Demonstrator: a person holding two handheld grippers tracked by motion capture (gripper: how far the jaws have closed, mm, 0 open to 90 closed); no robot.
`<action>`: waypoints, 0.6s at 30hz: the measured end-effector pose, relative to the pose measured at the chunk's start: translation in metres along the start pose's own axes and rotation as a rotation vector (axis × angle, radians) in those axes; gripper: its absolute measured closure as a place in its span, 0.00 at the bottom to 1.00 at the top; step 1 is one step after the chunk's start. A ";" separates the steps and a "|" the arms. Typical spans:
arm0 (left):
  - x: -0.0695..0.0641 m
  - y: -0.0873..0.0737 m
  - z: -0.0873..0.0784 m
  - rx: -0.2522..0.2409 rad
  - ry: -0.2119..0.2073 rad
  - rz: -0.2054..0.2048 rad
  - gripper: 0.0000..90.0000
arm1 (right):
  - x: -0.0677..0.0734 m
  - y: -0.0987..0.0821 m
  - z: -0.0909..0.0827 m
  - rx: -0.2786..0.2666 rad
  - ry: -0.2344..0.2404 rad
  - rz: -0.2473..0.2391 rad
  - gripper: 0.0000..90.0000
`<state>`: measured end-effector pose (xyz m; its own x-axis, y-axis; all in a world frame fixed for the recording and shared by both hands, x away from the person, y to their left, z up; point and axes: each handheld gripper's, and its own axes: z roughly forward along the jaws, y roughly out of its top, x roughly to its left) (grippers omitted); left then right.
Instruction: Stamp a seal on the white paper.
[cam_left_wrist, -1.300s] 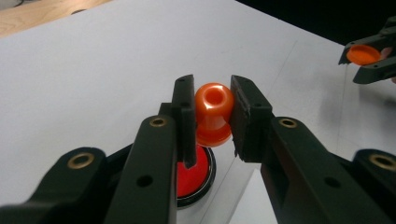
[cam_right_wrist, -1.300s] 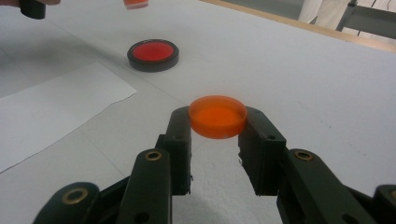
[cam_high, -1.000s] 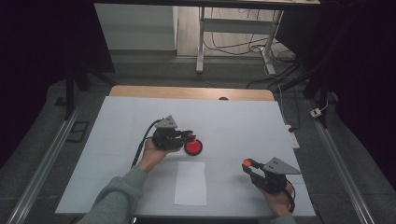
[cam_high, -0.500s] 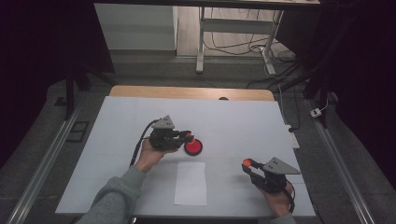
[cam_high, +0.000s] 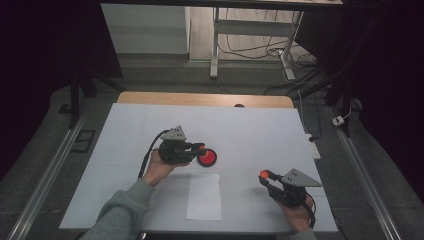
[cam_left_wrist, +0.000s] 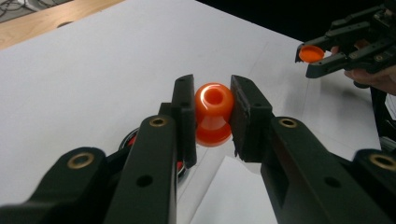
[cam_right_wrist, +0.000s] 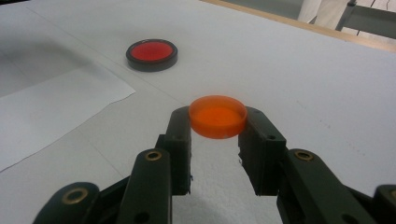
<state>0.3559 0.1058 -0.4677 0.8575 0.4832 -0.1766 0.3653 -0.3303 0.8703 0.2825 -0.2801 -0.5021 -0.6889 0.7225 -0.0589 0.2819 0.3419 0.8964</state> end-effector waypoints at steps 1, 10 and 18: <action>0.000 0.000 0.000 -0.001 -0.002 0.000 0.80 | 0.000 0.000 0.000 0.000 0.000 0.002 0.72; -0.002 -0.001 -0.004 0.004 -0.004 0.011 0.80 | 0.000 0.000 0.001 0.002 0.001 0.003 0.72; -0.005 -0.001 -0.007 0.017 -0.011 0.028 0.80 | 0.000 -0.001 0.001 0.002 0.004 0.002 0.72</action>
<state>0.3487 0.1092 -0.4650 0.8716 0.4645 -0.1569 0.3467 -0.3576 0.8671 0.2829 -0.2795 -0.5031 -0.6908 0.7209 -0.0550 0.2853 0.3416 0.8955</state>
